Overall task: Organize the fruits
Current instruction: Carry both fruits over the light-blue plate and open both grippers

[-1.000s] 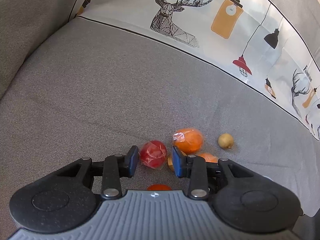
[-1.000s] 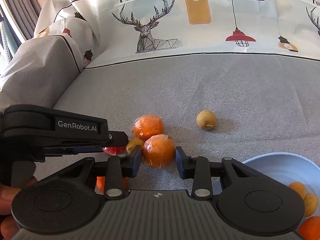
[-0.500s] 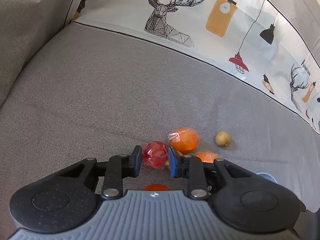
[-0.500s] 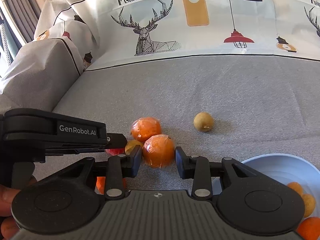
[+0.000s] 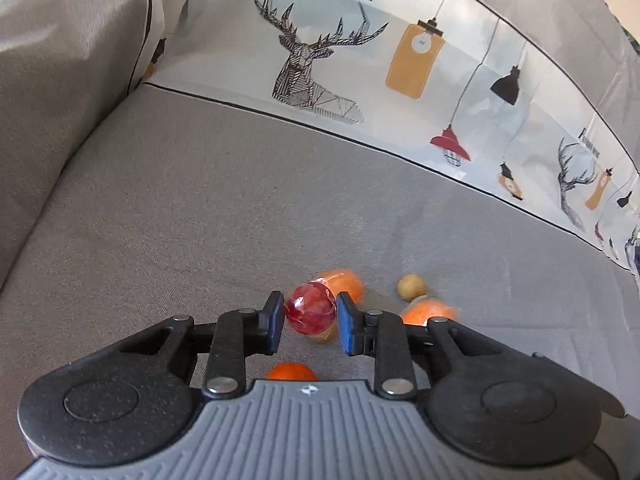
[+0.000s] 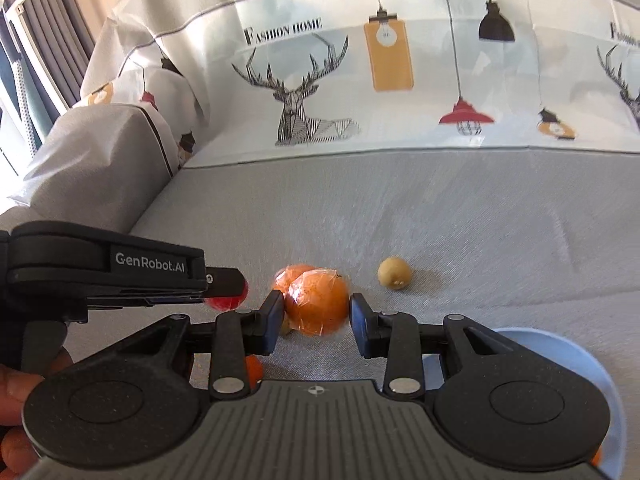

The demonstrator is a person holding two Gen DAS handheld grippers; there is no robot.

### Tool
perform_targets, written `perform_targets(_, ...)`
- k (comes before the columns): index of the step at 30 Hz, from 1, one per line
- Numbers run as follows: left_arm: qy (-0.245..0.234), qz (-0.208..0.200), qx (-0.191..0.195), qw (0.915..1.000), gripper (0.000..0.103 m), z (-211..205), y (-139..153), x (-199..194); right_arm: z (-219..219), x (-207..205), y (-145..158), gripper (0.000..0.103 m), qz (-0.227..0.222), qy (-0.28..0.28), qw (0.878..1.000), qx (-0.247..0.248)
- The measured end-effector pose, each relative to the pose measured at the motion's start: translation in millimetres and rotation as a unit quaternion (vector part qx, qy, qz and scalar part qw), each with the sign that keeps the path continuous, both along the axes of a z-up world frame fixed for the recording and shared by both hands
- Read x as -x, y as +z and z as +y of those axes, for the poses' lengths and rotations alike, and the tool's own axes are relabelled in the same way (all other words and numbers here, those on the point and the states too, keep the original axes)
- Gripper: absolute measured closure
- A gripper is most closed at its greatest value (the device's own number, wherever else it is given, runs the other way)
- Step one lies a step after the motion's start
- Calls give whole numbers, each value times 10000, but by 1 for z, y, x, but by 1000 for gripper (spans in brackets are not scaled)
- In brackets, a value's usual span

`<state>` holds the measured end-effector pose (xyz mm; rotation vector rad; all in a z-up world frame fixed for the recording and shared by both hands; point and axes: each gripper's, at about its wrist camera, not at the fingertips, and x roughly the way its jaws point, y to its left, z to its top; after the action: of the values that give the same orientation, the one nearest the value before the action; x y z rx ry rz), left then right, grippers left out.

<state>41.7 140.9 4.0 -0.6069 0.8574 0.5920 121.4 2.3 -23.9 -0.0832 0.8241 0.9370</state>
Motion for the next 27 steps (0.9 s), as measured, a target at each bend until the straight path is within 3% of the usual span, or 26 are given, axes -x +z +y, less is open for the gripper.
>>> perform_targets(6,-149,-30,-27,9999,72,-12,10,3,-20,4,19,65,-215,-36,9998,41)
perform_targets(13,-658,35,-170,9977,72,-40,12,-6,-53,1,35,65,-407,-187,9990,89)
perform_targets(21,-948,44,-172,9953,72,-53,8,-12,-86,-9,36,65,-543,-403,9974,251)
perform_targets(27,-1447,-14,-211,9892,72,-67,8,-18,-116,-21,36,65,-551,-673,9957,318)
